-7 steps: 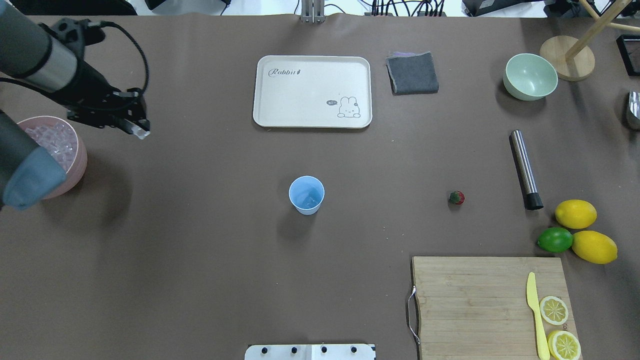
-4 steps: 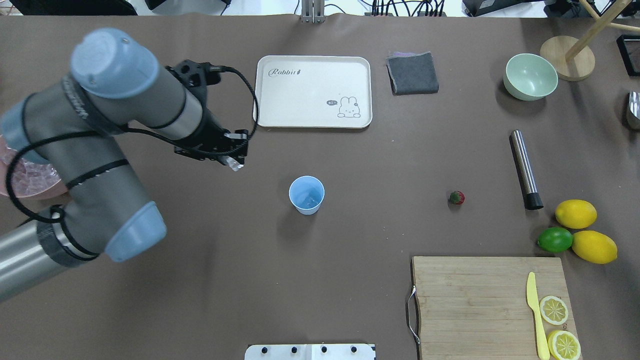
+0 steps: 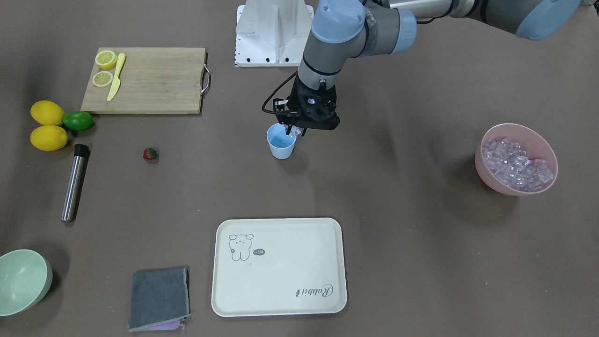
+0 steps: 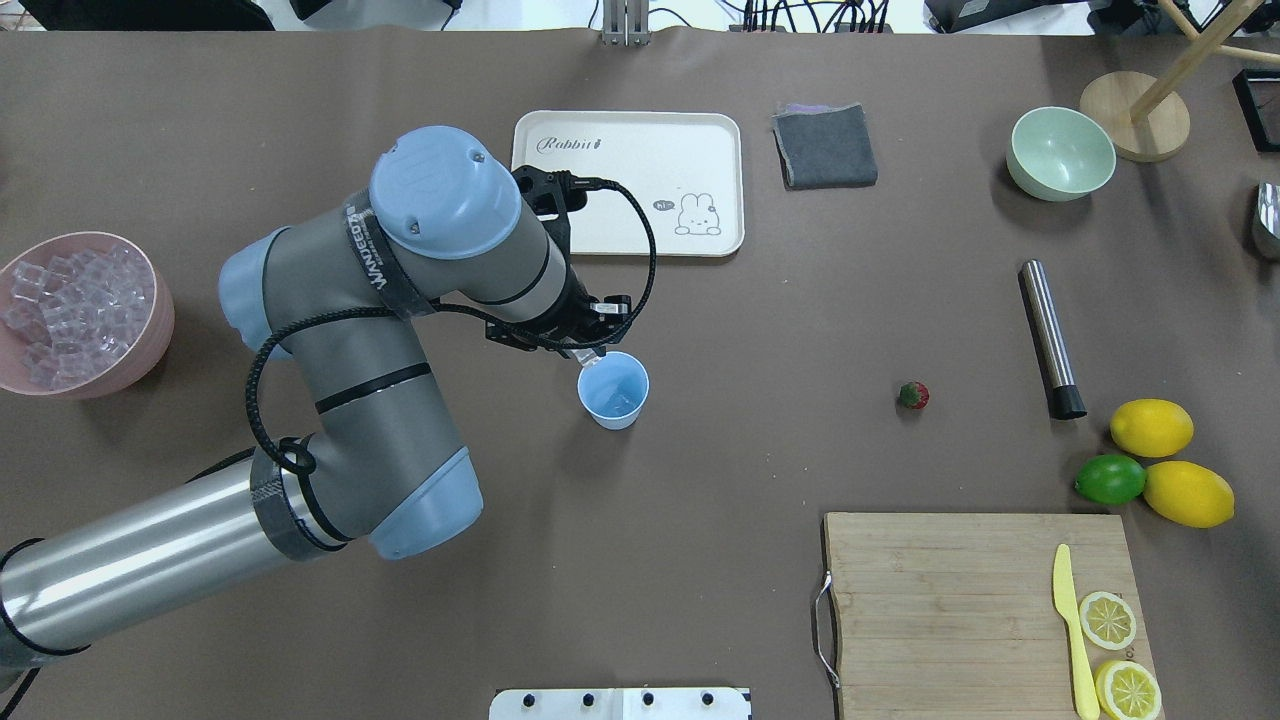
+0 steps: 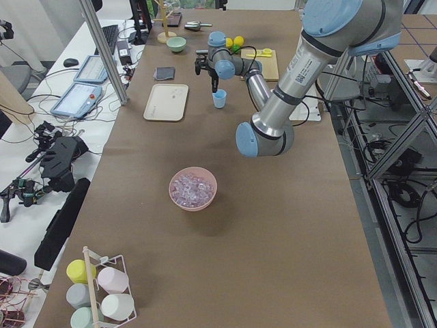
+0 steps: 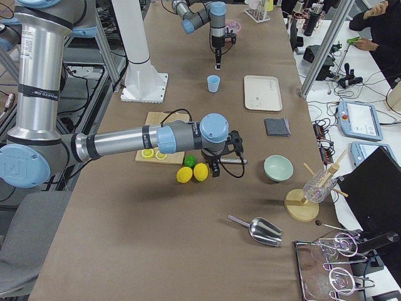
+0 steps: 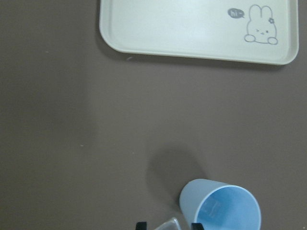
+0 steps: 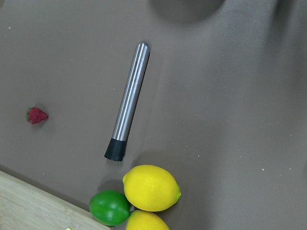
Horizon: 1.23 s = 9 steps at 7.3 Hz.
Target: Mash ice and strawberries in cup
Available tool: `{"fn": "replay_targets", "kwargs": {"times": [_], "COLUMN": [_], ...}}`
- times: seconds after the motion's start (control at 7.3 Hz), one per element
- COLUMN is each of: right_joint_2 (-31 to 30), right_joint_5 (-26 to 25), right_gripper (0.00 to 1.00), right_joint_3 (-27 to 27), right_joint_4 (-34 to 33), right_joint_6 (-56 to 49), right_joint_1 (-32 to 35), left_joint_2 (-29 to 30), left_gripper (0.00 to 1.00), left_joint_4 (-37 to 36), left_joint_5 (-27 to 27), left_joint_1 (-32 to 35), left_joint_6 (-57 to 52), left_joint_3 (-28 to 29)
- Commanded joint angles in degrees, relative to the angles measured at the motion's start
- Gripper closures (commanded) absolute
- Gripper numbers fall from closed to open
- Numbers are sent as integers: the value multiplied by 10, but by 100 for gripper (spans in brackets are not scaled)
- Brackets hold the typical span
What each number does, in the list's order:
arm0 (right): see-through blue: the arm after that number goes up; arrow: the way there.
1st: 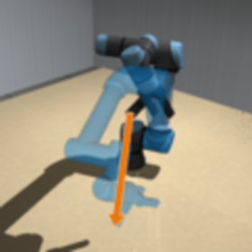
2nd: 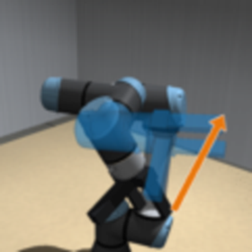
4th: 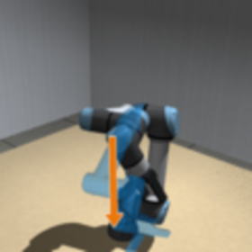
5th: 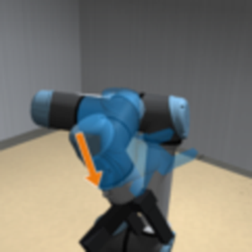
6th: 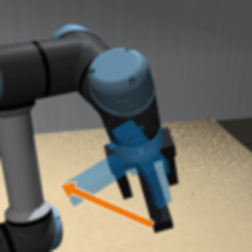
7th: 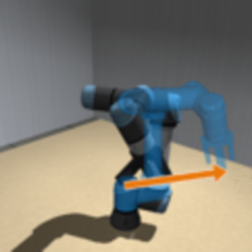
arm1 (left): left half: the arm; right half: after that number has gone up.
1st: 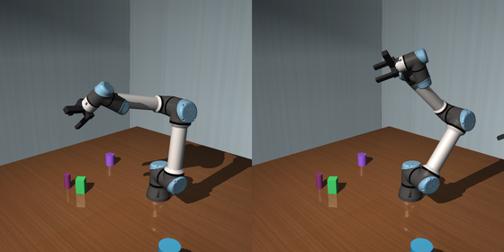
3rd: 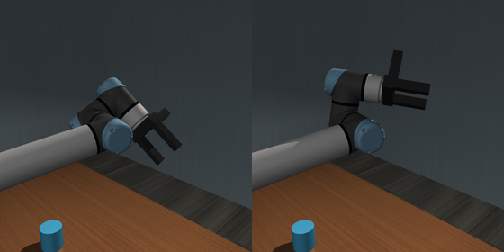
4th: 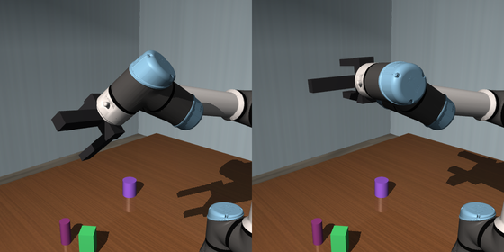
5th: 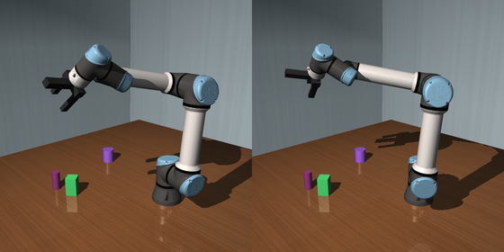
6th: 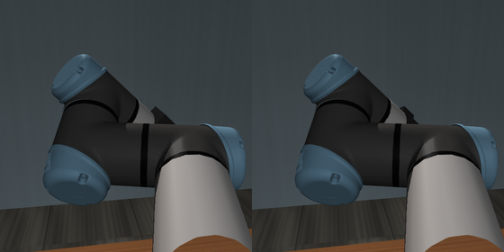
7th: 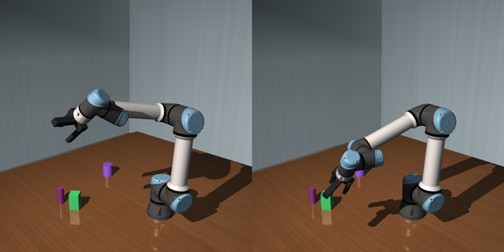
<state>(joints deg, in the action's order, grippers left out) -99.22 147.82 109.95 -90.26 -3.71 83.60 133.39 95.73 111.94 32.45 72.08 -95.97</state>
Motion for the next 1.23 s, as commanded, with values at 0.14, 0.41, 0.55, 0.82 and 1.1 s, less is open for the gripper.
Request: {"fn": "replay_targets", "kwargs": {"times": [0.14,0.41,0.55,0.82,1.1], "right_joint_2": [-1,-1,-1,-1,1], "right_joint_5": [-1,-1,0,0,0], "right_gripper": [0,0,0,0,0], "right_joint_3": [0,-1,-1,-2,-1], "right_joint_4": [0,0,0,0,0], "right_joint_6": [-1,-1,-1,-1,0], "right_joint_1": [1,0,0,0,0], "left_joint_2": [2,2,1,1,2], "left_gripper": [100,100,79,22,4], "left_joint_4": [21,21,21,22,32], "left_joint_5": [-4,-4,-4,-11,-10], "left_joint_1": [-12,-17,-17,-19,-19], "left_joint_6": [3,2,2,2,3], "left_joint_3": [18,19,20,19,17]}}
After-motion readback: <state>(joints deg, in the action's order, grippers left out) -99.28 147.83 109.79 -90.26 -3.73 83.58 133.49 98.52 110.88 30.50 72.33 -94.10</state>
